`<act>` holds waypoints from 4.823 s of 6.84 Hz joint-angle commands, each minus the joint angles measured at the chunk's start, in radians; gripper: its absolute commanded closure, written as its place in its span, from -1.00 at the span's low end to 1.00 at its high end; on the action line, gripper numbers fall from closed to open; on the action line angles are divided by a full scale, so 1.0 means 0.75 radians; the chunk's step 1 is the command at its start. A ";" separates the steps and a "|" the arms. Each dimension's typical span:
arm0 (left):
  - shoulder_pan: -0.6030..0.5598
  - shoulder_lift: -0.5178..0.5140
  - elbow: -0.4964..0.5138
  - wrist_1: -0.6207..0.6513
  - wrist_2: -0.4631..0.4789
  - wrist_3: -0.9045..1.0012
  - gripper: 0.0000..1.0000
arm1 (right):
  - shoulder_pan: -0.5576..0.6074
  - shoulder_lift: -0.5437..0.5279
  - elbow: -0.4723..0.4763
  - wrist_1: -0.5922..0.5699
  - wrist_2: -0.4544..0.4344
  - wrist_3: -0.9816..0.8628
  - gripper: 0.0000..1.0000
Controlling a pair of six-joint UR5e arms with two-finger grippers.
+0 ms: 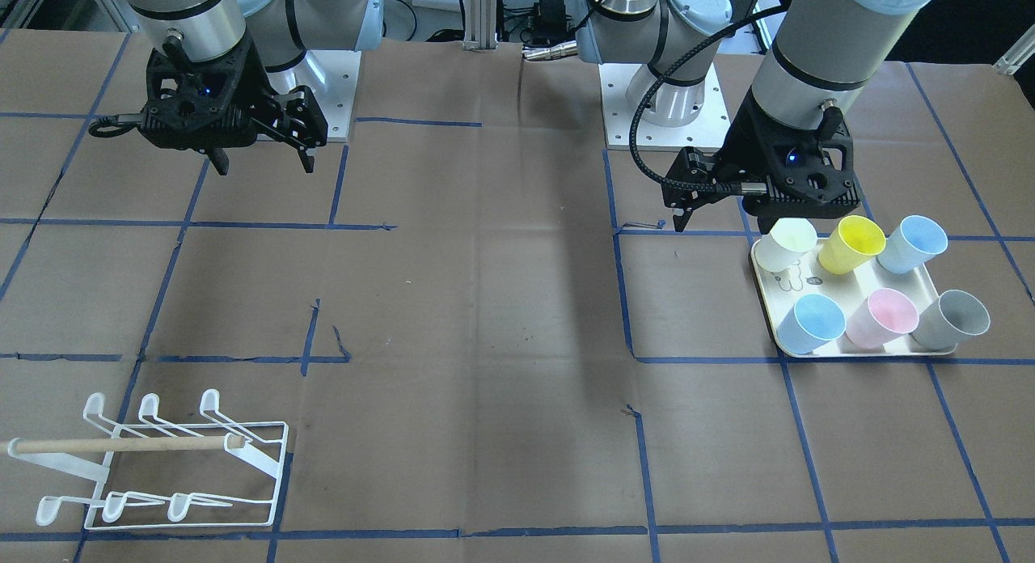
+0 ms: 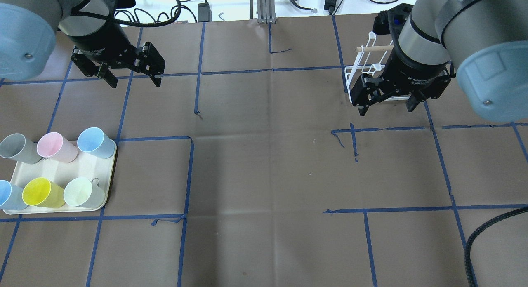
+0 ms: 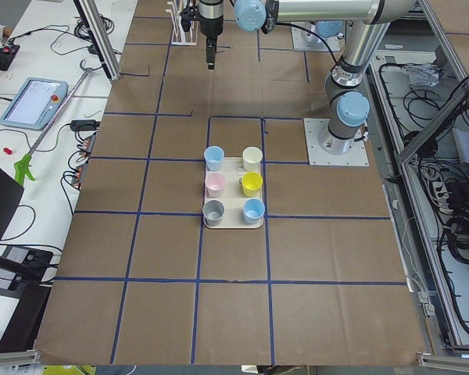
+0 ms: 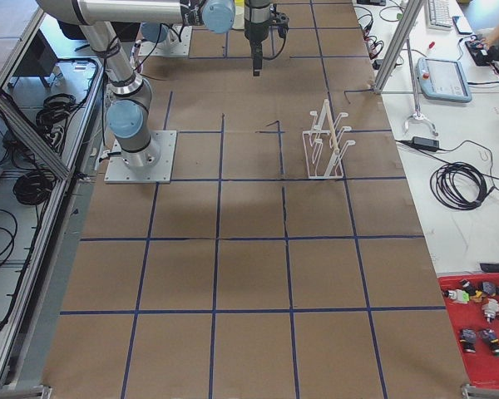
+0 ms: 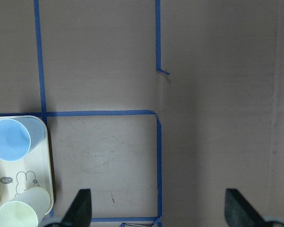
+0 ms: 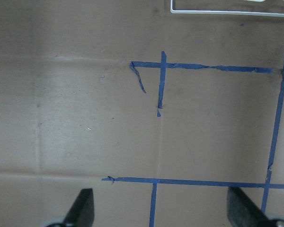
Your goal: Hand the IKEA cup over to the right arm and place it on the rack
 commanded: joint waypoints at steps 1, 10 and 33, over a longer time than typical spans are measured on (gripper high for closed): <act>0.000 0.006 -0.005 0.002 -0.004 0.000 -1.00 | 0.000 0.000 -0.001 -0.001 0.000 0.000 -1.00; 0.513 0.018 -0.246 0.155 -0.004 0.599 -0.98 | 0.000 0.251 -0.333 0.004 0.061 -0.045 -1.00; 0.501 -0.258 -0.453 0.653 0.074 0.464 1.00 | 0.119 0.057 0.701 -1.927 0.853 1.552 -1.00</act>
